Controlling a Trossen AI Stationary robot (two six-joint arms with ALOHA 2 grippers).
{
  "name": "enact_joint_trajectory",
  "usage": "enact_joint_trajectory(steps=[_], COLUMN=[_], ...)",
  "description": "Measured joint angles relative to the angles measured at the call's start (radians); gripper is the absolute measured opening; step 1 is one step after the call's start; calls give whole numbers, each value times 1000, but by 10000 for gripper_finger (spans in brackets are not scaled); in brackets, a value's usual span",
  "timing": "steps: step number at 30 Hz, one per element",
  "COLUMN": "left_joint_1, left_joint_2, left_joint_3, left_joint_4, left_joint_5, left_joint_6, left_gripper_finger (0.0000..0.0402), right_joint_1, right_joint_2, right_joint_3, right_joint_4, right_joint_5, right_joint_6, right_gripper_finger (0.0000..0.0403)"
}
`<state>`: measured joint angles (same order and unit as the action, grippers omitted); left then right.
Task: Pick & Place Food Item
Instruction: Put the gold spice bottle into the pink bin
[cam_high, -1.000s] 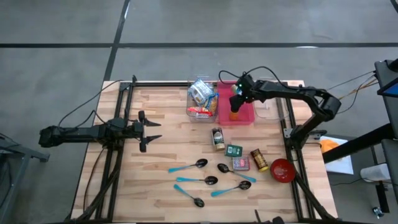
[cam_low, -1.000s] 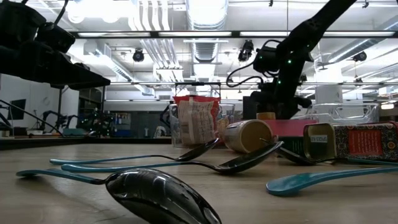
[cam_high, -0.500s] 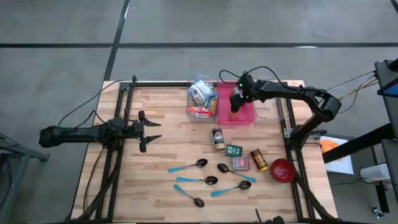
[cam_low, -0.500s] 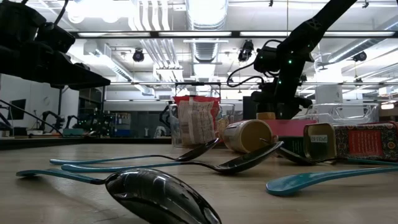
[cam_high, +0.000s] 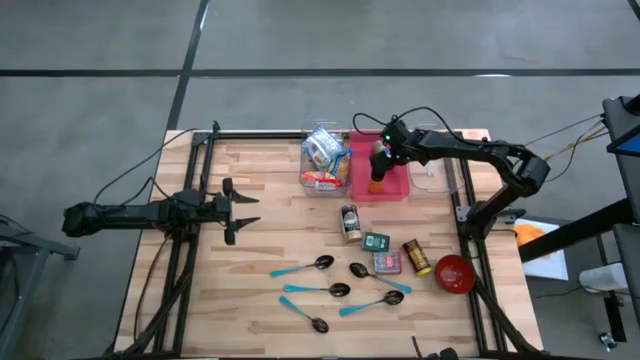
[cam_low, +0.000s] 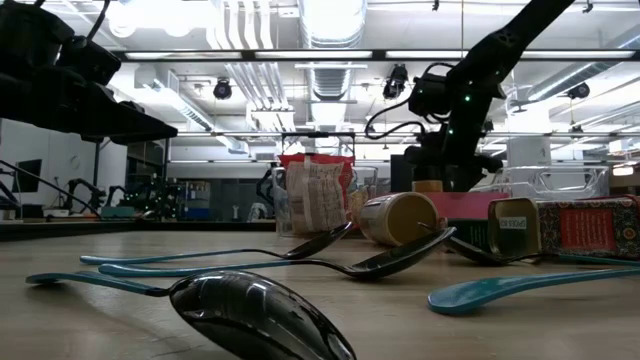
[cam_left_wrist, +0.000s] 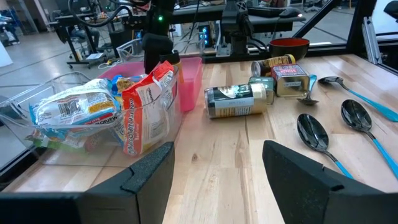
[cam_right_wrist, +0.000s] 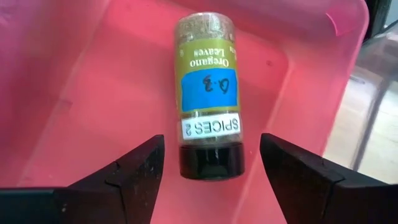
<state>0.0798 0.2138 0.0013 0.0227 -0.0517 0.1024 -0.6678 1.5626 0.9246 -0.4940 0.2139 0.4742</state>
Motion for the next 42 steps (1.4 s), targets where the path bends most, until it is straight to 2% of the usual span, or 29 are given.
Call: enact_joint_trajectory(steps=[11, 23, 31, 42], left_joint_1=[0, 0, 0, 0], left_joint_2=[0, -1, -1, -1], left_joint_3=[0, 0, 0, 0], left_joint_4=[0, 0, 0, 0], left_joint_5=[0, 0, 0, 0], left_joint_6=[2, 2, 1, -1], left_gripper_finger=[244, 244, 244, 244], right_joint_1=[18, 264, 498, 759], right_joint_2=[-186, -371, -352, -204], right_joint_3=[0, 1, 1, 3], right_joint_4=[3, 3, 0, 5], right_joint_5=[-7, 23, 28, 179], right_joint_6=[-38, -28, 25, 359], right_gripper_finger=[263, 263, 263, 263])
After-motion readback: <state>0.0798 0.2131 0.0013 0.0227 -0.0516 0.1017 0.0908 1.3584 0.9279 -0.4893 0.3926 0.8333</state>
